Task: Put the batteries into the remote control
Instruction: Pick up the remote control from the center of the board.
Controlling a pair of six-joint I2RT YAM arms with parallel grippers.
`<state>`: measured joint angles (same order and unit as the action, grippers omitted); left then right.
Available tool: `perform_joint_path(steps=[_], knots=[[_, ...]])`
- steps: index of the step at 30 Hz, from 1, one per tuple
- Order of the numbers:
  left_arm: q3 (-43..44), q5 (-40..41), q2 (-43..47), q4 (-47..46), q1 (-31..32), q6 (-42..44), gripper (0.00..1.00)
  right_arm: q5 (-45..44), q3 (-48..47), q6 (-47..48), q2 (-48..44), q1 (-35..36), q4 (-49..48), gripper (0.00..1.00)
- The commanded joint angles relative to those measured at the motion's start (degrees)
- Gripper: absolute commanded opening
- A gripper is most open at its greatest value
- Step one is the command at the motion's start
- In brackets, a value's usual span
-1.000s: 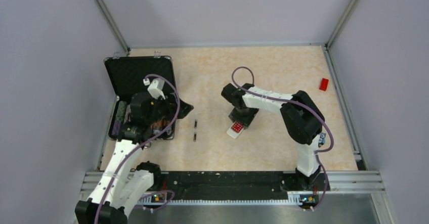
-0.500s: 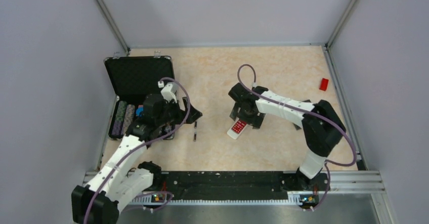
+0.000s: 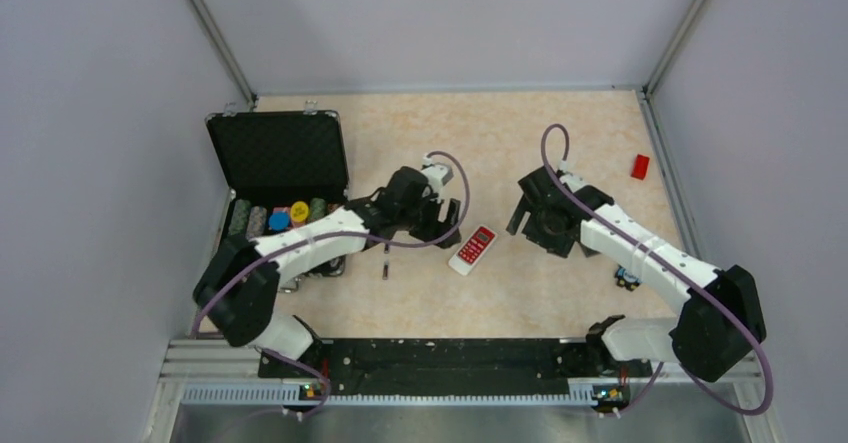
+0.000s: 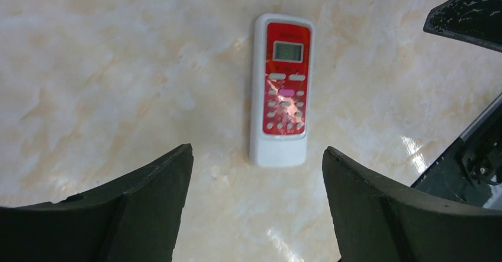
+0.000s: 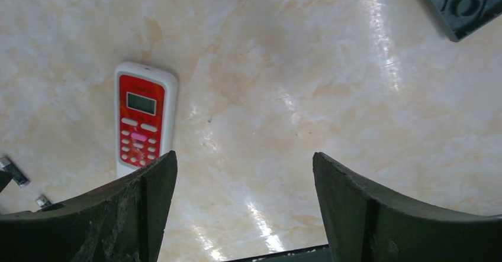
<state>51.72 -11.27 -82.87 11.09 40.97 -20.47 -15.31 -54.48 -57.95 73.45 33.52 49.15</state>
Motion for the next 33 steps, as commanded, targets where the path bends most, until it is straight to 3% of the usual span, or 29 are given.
perform_joint_path(steps=[1,7,14,22,33], knots=[[8.8,5.9,-8.9,-2.3,6.6,7.8,0.85,-2.9,1.5,6.4,-5.2,-1.8,0.8,0.82],[21.6,8.6,-22.9,4.6,8.6,10.8,0.87,-3.1,3.2,10.4,-12.8,-4.2,0.5,0.82],[25.4,4.7,-29.4,5.6,8.9,12.8,0.86,-4.2,4.8,8.3,-19.3,-5.5,1.8,0.82],[23.8,3.7,-29.7,4.3,9.2,13.7,0.86,-4.0,6.8,2.2,-23.1,-5.9,4.5,0.82],[26.1,17.3,-33.3,5.6,13.1,13.3,0.81,-4.7,7.0,0.9,-25.0,-6.0,4.7,0.82]])
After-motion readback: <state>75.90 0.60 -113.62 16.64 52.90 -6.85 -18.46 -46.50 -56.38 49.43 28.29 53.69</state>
